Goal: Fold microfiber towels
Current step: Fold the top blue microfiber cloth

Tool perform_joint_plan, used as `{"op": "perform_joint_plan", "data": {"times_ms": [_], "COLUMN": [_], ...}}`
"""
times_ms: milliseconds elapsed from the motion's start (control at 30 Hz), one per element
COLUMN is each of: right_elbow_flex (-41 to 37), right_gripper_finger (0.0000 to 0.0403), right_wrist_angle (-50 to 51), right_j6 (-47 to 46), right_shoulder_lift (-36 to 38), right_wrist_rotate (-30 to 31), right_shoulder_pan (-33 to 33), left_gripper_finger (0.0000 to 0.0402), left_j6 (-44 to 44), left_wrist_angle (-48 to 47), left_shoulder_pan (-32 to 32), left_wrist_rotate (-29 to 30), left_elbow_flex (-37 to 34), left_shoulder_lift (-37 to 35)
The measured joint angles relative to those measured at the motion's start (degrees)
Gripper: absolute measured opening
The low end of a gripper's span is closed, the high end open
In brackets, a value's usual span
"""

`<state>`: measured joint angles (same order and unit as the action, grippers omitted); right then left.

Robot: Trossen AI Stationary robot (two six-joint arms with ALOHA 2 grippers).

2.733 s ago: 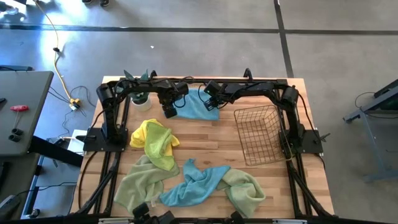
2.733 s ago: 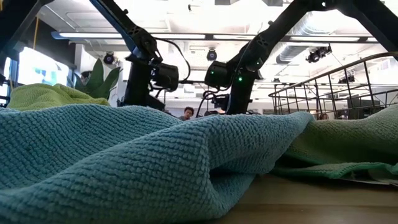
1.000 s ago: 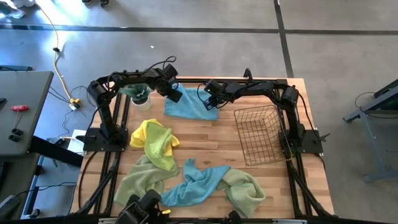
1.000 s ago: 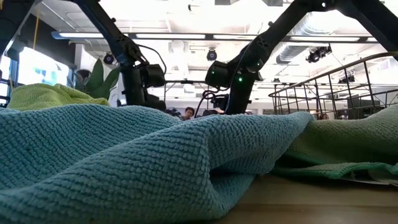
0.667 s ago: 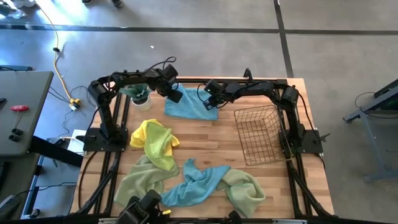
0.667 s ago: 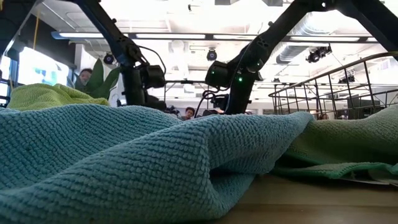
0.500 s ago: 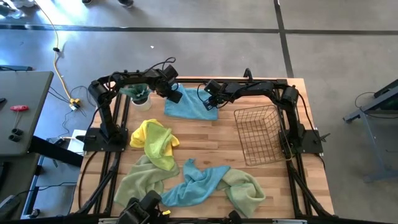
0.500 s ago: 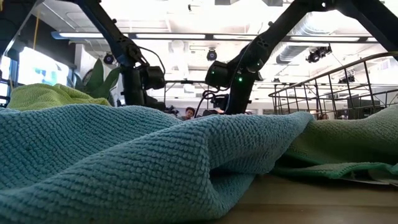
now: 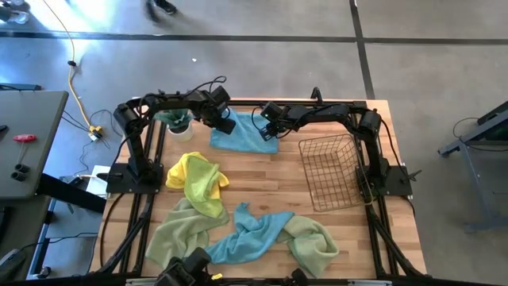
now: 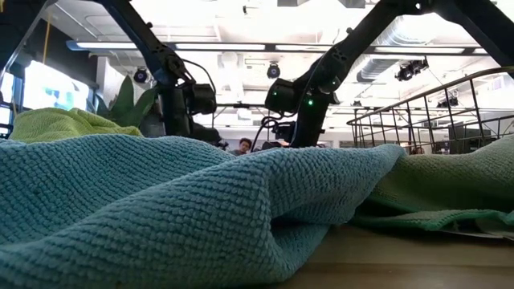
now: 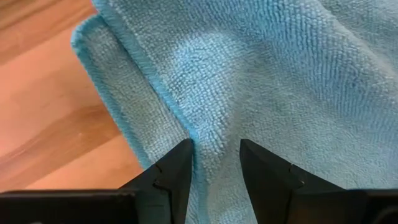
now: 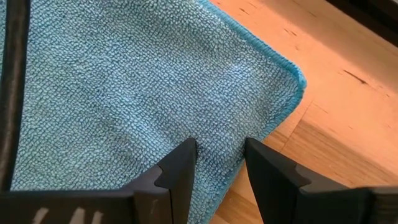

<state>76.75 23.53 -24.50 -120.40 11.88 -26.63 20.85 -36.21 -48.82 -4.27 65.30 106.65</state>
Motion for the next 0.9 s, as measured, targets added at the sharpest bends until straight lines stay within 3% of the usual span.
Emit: {"op": "perform_joint_plan", "data": {"times_ms": [333,700,900], "right_elbow_flex": [0.0,0.1,0.0], "right_gripper_finger": [0.0138,0.0138,0.0138], "right_wrist_angle": [0.0,-1.2,-1.6], "right_j6": [0.5,0.8,2.0], "right_shoulder_lift": [0.0,0.0,0.0], "right_wrist_rotate": [0.0,-0.1,-0.1], "right_shoulder_pan": [0.0,0.0,0.0], "left_gripper_finger": [0.0009,0.0008,0.0013], "left_j6": [-2.7,-3.1,-3.0], "left_wrist_angle": [-5.7,-9.7,-10.1], "left_shoulder_pan": [0.2,1.9,4.6], "left_wrist_rotate": [3.6,0.0,3.1], "left_elbow_flex": [0.0,0.0,0.0], "left_shoulder_lift": [0.0,0.0,-0.1]}}
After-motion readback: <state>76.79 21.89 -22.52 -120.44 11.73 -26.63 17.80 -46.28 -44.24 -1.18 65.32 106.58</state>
